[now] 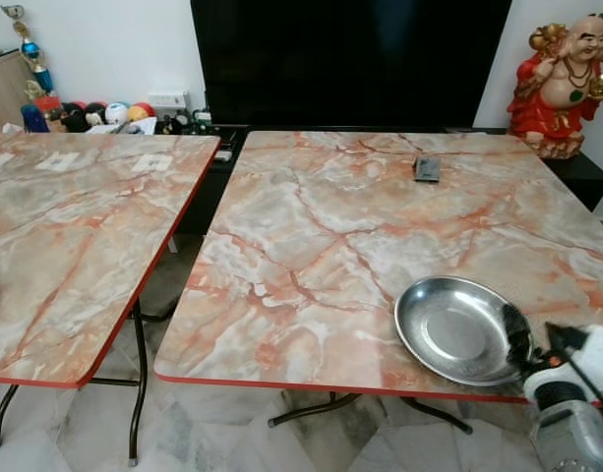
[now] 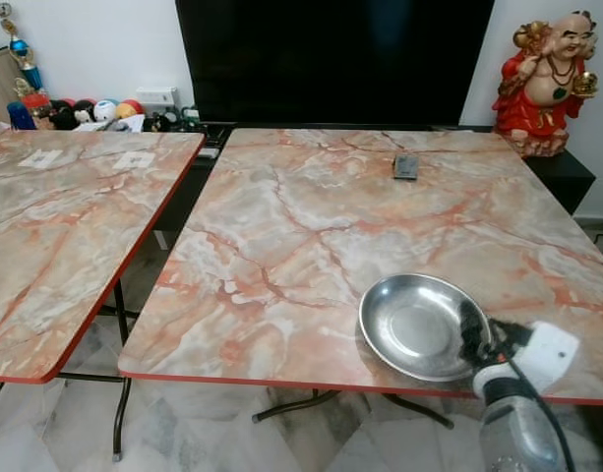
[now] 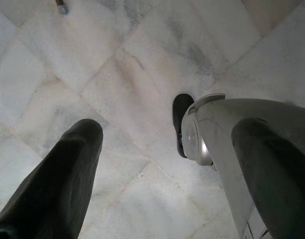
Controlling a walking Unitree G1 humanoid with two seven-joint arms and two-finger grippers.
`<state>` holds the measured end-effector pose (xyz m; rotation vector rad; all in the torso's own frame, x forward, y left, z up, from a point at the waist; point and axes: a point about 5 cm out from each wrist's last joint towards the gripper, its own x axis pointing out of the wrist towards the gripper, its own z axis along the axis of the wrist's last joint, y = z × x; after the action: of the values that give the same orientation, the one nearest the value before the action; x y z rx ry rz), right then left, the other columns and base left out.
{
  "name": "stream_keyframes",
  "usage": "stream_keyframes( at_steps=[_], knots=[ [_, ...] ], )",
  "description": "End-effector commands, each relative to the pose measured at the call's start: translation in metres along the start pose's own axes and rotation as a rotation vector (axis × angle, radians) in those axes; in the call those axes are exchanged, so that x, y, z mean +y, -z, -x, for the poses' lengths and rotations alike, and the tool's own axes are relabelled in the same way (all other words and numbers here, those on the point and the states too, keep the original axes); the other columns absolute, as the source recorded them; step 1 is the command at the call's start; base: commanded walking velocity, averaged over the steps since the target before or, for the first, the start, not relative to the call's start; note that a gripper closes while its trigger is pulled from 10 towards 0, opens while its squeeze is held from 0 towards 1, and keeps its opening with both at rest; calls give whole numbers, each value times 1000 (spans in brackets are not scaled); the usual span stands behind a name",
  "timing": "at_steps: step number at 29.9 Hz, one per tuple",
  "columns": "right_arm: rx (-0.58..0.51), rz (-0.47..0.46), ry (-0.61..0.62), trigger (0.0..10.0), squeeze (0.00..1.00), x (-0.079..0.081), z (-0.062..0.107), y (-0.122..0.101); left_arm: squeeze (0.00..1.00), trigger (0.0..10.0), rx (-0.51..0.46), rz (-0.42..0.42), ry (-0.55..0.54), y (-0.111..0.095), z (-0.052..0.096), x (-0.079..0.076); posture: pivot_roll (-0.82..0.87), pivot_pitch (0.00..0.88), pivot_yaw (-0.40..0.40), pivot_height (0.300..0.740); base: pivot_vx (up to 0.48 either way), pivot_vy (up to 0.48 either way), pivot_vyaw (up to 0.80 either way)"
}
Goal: Setting the table
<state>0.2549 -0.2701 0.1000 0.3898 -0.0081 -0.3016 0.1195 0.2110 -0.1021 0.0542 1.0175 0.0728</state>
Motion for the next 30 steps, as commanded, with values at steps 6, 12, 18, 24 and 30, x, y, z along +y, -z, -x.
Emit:
stream_keyframes(
  at_steps=[6, 12, 18, 24, 30],
  knots=[
    [-99, 123, -22, 10000, 0, 12, 1, -12, 0, 10000, 38, -1, 20, 8, 1, -4, -46, 0, 1, 740, 0, 0, 0],
    [-62, 141, -138, 10000, 0, 42, -5, 4, 0, 10000, 38, 5, 10, 9, 2, -4, -27, 0, 0, 740, 0, 0, 0],
    [-65, 172, -236, 10000, 0, 67, -9, 9, 0, 10000, 36, 18, 6, 10, 2, -4, -25, 0, 1, 740, 0, 0, 0],
    [-72, 205, -298, 10000, 0, 84, -10, 14, 0, 10000, 43, 46, -6, 11, 2, -3, -14, 0, 0, 740, 0, 0, 0],
    [-110, 239, -255, 10000, 0, 81, -9, 11, 0, 10000, 45, 43, -9, 11, 2, -1, -22, 0, 10, 740, 0, 344, 0]
  ],
)
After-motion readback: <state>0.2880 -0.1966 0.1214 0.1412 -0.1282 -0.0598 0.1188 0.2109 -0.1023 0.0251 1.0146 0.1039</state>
